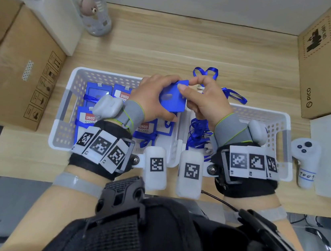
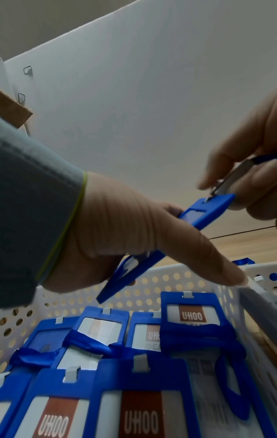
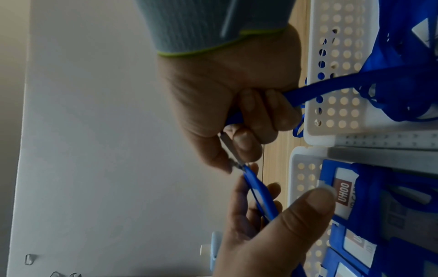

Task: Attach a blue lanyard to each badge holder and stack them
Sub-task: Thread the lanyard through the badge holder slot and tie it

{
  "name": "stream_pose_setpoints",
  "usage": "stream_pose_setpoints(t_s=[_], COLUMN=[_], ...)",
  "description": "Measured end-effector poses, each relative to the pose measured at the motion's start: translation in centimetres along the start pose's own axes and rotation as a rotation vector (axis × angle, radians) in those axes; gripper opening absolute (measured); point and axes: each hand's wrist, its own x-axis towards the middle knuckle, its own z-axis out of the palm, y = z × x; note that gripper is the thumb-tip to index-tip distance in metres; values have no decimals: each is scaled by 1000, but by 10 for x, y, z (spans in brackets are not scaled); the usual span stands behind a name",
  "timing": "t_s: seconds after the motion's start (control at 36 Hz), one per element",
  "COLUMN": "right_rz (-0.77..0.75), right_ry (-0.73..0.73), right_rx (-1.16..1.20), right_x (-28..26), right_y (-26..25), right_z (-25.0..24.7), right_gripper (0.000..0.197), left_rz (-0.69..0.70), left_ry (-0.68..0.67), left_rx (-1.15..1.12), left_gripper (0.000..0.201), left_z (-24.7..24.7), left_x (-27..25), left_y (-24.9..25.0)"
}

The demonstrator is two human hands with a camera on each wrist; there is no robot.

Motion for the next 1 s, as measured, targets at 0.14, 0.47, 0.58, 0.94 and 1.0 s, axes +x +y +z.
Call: stream_pose_setpoints(t_s=[0.14,0.47,0.58,0.94,1.0], right_rz=[-18,-233,-292,-290,-309], right_ry=[-7,117,119,-266,-275], right_rx=[16,153,-217,-818,-855], right_x=[4,10,12,-5,-6], right_y=[3,5,14,-6,-12], right_z=[-3,-2,-4,5,2], right_gripper=[25,15,10,40,35], left_rz=[-15,-196,-323,-196,-103], left_ry=[-1,-13,-13,337,327], left_rx=[-5,-559,-715,-299,-164], left_gripper=[91,45,54,37,38], left_z=[0,3,3,-8,-9], left_x=[-2,-8,-5,4,4], left_y=[-1,9,15,2,5])
